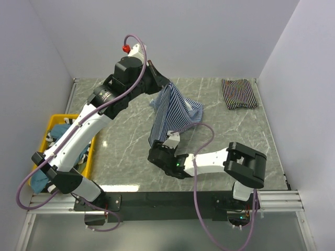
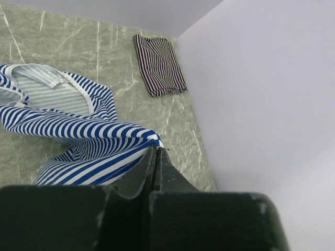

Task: Fold and stack the tank tops
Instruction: Flatten the tank top out

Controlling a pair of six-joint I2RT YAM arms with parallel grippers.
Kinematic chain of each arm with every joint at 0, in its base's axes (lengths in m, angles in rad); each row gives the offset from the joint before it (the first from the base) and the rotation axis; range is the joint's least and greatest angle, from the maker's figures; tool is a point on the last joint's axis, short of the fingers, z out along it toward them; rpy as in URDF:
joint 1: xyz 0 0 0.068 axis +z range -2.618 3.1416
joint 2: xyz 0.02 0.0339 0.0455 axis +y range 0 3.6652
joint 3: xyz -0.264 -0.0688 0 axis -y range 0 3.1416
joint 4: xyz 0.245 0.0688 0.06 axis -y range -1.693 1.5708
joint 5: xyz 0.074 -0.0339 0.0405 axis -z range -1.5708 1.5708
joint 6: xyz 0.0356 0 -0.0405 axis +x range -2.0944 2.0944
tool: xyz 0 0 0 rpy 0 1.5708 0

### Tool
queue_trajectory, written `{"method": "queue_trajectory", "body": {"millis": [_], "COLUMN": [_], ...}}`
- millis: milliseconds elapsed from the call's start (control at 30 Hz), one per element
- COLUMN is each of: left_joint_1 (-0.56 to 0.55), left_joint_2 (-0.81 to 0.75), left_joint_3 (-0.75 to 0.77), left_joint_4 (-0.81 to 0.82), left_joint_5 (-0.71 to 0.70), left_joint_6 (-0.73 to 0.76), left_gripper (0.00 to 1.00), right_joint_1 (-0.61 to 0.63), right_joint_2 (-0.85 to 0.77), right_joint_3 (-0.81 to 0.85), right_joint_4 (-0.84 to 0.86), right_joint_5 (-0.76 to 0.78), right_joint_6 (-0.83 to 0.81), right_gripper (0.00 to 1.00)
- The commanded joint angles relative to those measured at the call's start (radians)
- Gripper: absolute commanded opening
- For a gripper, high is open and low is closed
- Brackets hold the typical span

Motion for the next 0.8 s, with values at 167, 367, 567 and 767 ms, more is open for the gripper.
{"method": "queue_trajectory", "body": {"millis": [167,367,567,767], "left_joint_1": [-0.005,-0.004,-0.004,-0.004], "left_joint_2": [-0.009,-0.015,-0.019,-0.023], "left_joint_3": [0.041,0.037,0.038,0.029], "left_joint_4": [0.033,0.029,0.023,0.026], "left_joint_5": [0.018,0.015,0.009,0.004], "left_joint_6": [0.026,0.03,0.041,0.043], "left_gripper": [0.01,0.01,0.01,0.0], "right_joint_1": [0.004,-0.012,-0.04,-0.049], "right_joint_2": [0.089,0.166,0.164,0.196], "right_joint_3": [0.15,0.26,0.262,0.32], "right_joint_4": [-0.109,-0.219,-0.206,-0.239], "right_joint_5": [0.106,0.157,0.186,0.215], "right_joint_6": [-0.009,-0.02,-0.037,-0.064], "right_gripper": [0.73,0.71,0.67,0.64]}}
